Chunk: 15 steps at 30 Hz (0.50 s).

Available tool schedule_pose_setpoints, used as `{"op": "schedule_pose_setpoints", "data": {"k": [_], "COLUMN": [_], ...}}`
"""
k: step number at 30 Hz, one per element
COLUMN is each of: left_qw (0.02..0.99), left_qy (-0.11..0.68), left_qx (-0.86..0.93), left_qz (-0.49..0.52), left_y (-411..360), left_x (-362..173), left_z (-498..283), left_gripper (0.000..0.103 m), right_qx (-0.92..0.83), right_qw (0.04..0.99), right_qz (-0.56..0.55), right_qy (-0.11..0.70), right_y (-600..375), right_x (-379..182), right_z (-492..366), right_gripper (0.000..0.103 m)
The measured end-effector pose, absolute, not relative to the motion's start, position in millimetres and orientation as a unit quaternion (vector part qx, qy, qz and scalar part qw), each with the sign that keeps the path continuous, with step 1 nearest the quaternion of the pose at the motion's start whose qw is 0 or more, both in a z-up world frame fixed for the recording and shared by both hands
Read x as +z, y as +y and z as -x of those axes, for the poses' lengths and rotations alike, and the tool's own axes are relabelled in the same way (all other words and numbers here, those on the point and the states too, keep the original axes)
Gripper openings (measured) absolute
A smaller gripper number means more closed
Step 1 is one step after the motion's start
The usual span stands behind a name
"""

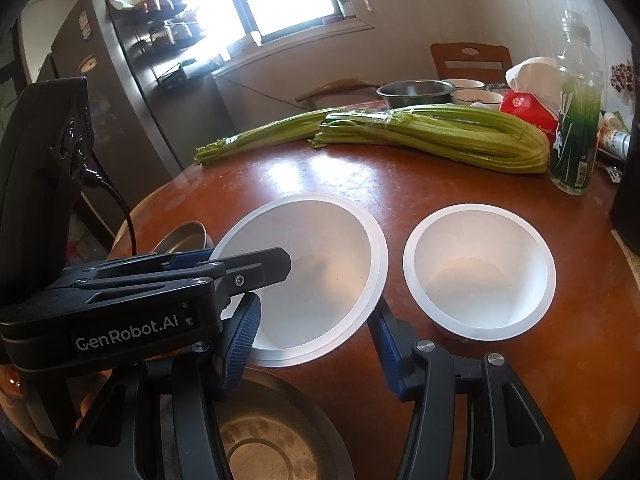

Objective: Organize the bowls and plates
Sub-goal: 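Lift the white bowl with the left tool and carry it over the steel bowl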

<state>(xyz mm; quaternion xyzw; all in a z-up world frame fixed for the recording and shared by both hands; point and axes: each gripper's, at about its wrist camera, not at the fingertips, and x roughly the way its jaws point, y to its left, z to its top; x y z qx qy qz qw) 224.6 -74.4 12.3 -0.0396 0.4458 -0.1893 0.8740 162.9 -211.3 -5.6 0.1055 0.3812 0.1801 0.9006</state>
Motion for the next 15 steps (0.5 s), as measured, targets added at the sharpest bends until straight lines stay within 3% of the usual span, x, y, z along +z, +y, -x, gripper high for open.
{"op": "schedule_pose_setpoints", "data": {"k": [15], "left_qw": [0.892], "left_qy": [0.407], "left_qx": [-0.192], "left_qz": [0.037], "left_y": [-63.8], "left_x": [48.5], "left_z": [-176.2], "left_gripper": [0.041], "right_qx": [0.189], "right_qw": [0.915], "right_qz": [-0.092], "right_qy": [0.345], "right_y": [-206.1], "right_x": [31.3], "right_z": [-119.6], "right_gripper": [0.057]}}
